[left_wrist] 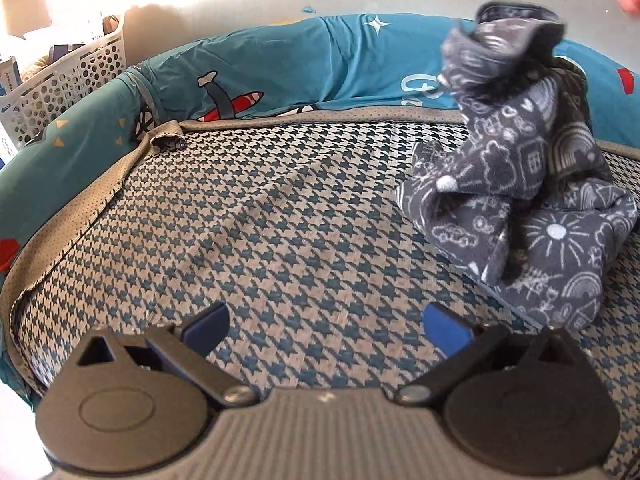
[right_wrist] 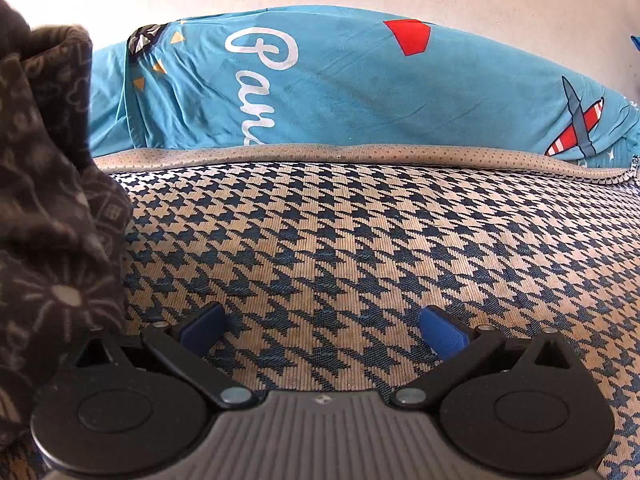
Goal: Fold clothes
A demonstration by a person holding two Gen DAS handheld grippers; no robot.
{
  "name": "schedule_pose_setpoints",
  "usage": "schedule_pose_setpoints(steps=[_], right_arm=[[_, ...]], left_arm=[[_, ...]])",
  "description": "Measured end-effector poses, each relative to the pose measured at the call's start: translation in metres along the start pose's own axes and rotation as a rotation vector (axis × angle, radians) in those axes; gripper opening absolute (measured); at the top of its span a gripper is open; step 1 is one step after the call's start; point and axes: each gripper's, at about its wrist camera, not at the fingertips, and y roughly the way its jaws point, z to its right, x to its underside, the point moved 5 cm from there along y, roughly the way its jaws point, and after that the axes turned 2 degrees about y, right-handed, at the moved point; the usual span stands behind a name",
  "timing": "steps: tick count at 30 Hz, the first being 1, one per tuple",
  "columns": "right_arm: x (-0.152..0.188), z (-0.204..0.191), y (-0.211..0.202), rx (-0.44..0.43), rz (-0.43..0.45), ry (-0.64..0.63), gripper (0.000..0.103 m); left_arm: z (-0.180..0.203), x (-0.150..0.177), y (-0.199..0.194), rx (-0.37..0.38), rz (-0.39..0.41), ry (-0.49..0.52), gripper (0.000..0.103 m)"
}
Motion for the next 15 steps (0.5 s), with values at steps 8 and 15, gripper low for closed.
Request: schedule_pose_setpoints(steps=[8, 15], right_arm=[[0.000, 0.000, 0.000, 0.000, 0.000, -0.001, 0.103], [0.000, 0.000, 0.000, 0.000, -0.001, 0.000, 0.103]], left_arm=[[0.015, -0.001, 0.002, 0.001, -0.019, -0.002, 0.103], [0.040, -0.007, 0.012, 0.039, -0.051, -0.026, 0.103]])
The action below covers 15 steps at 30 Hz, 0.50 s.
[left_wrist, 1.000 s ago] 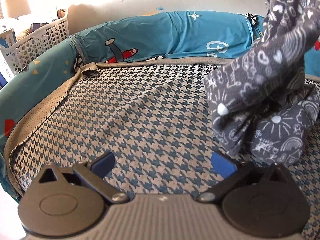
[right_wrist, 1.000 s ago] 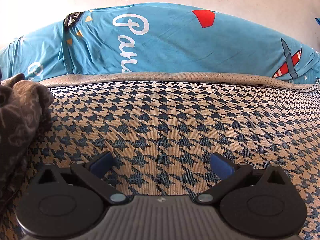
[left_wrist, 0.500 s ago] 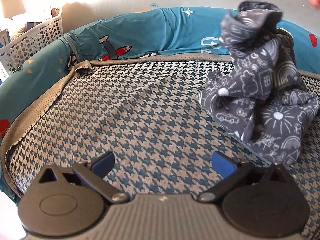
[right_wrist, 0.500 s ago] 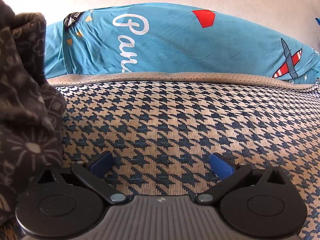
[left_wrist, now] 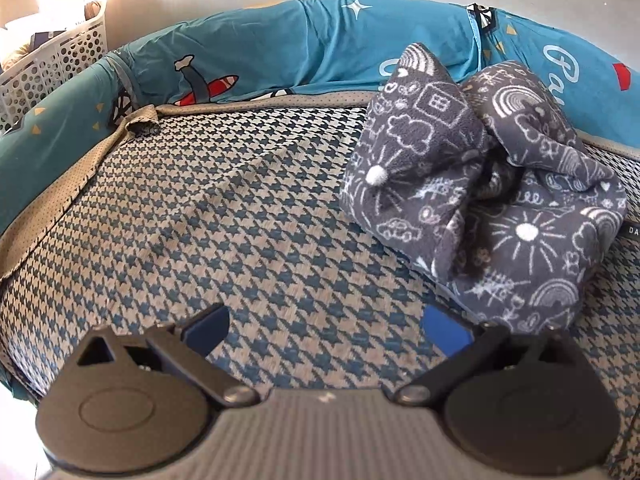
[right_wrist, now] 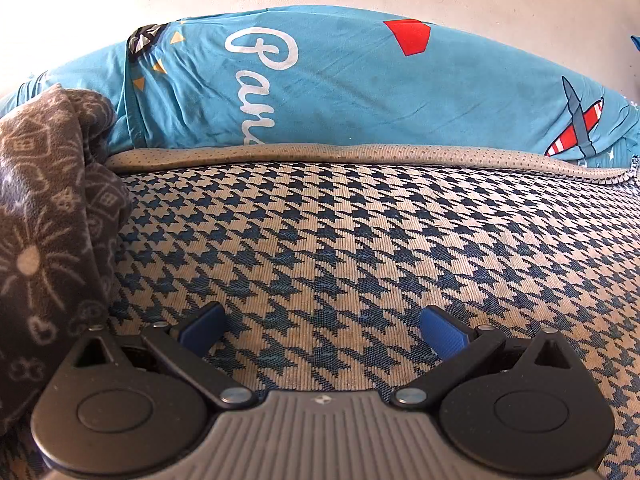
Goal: Fold clothes
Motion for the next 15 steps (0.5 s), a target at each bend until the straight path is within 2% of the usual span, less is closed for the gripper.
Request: schedule_pose_setpoints(steps=[8, 15], right_arm=[[0.000, -0.001, 0.000, 0.000, 0.001, 0.000, 0.103], [0.000, 0.000, 0.000, 0.000, 0.000, -0.001, 0.103]], left_arm=[[0.026, 0.001, 0.014, 0.043, -0.045, -0.003, 0.103], [0.049, 0.000, 0.018, 0.055, -0.043, 0.035, 0.103]])
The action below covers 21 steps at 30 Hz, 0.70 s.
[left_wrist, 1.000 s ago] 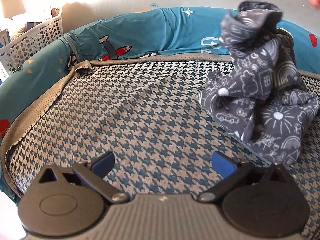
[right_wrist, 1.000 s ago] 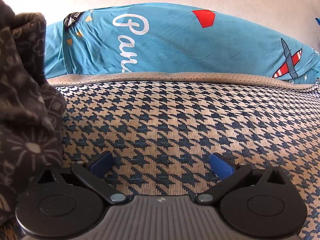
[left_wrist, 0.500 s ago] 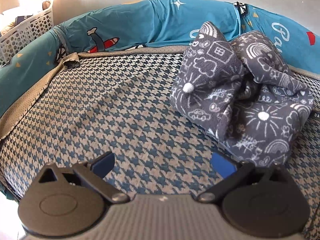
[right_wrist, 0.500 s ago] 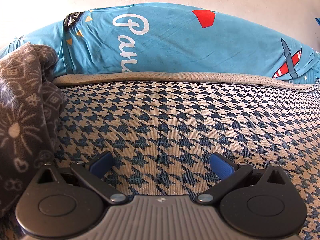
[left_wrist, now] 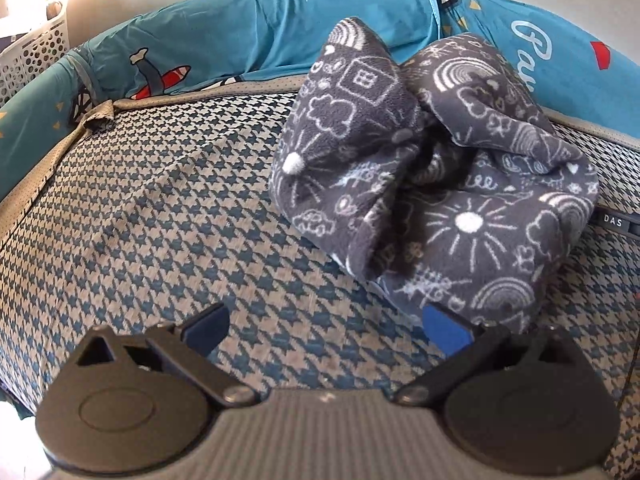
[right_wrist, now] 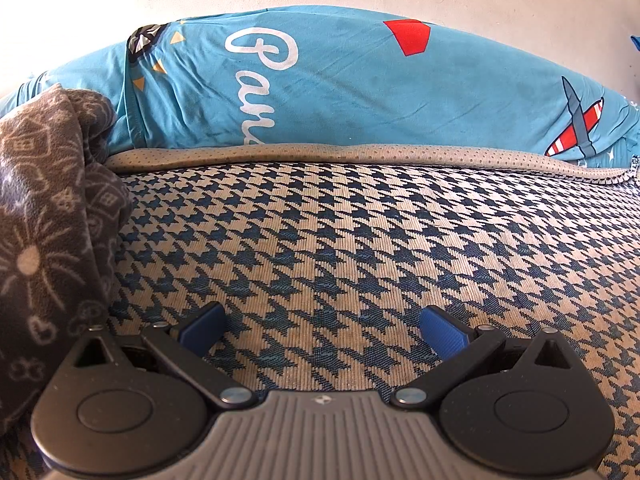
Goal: Fold clothes
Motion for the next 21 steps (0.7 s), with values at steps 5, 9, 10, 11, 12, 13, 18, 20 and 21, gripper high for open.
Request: schedule_pose_setpoints(steps=[5, 9, 10, 11, 12, 13, 18, 20, 21], right_arm=[[0.000, -0.004, 0.000, 0.032, -0.011, 0.022, 0.103], [-0.001, -0.005, 0.000, 0.041, -0.039, 0.032, 0.103], [-0.001, -0.005, -0.001, 0.047, -0.054, 0.039, 0.103], [-0.002, -0.006, -0.002, 0.054, -0.070, 0.048, 0.103], [-0.002, -0.006, -0.002, 0.058, -0.089, 0.052, 0.103], [-0.003, -0.007, -0.003, 0.062, -0.109, 0.054, 0.103], [-0.002, -0.008, -0.011, 0.083, -0.225, 0.084, 0.103], [-0.002, -0.008, -0.019, 0.088, -0.267, 0.105, 0.102], [-0.002, -0.008, -0.024, 0.088, -0.282, 0.114, 0.102]], left_arm=[[0.010, 0.000, 0.005, -0.002, -0.006, 0.010, 0.103], [0.016, 0.000, 0.006, -0.004, -0.005, 0.021, 0.103], [0.017, 0.000, 0.007, -0.006, -0.003, 0.025, 0.103], [0.018, 0.000, 0.007, -0.008, -0.003, 0.027, 0.103], [0.018, -0.001, 0.007, -0.008, -0.004, 0.026, 0.103], [0.019, -0.001, 0.007, -0.007, -0.004, 0.024, 0.103], [0.018, -0.003, 0.007, -0.005, -0.007, 0.007, 0.103], [0.019, -0.003, 0.006, -0.002, -0.010, 0.004, 0.103], [0.020, -0.003, 0.006, -0.006, -0.011, 0.008, 0.103]])
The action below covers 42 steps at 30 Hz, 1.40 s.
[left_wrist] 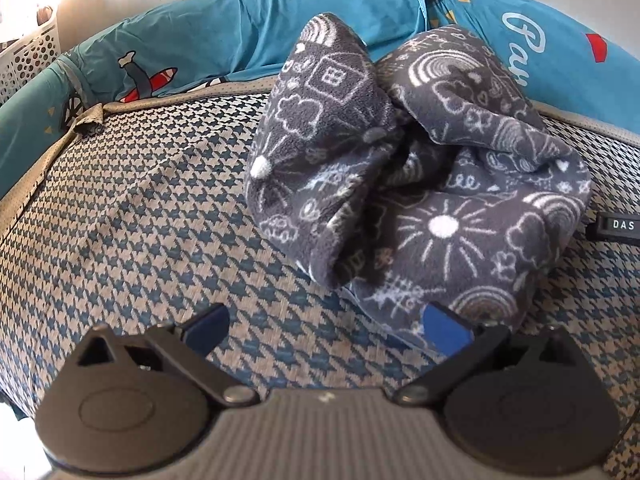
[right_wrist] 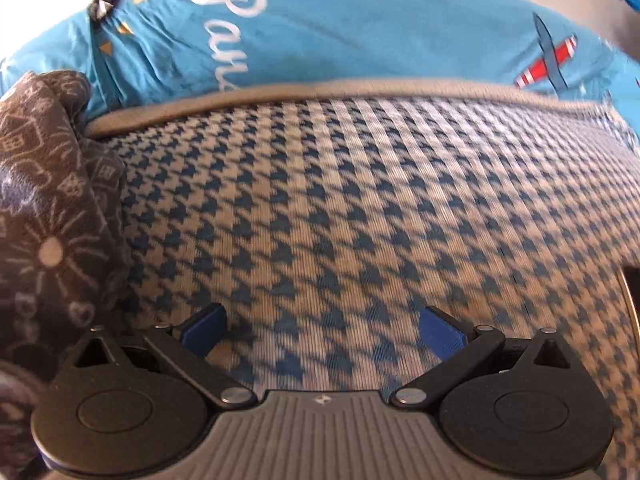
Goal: Fold clothes
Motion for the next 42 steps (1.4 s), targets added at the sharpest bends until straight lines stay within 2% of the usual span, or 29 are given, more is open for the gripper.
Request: schedule_pose_setpoints(steps=[6, 10, 15, 22, 28, 42], right_arm=[[0.014, -0.007, -0.050, -0.037, 0.028, -0.011, 0.102], [0.034, -0.014, -0.080, -0.082, 0.008, -0.015, 0.102], [0.064, -0.019, -0.109, -0.111, 0.006, -0.073, 0.102], [0.086, -0.032, -0.116, -0.119, -0.044, -0.144, 0.102], [0.091, -0.047, -0.119, -0.127, -0.050, -0.181, 0.102], [0.096, -0.068, -0.118, -0.138, -0.066, -0.240, 0.102]], left_arm=[[0.002, 0.005, -0.006, 0.011, -0.014, 0.000, 0.103], [0.004, 0.009, -0.009, 0.008, -0.032, -0.018, 0.103], [0.012, 0.018, -0.018, -0.008, -0.027, 0.029, 0.103], [0.013, 0.029, -0.023, -0.022, -0.049, 0.013, 0.103], [0.015, 0.035, -0.025, 0.000, -0.078, -0.005, 0.103], [0.006, 0.035, -0.026, 0.018, -0.091, -0.035, 0.103]])
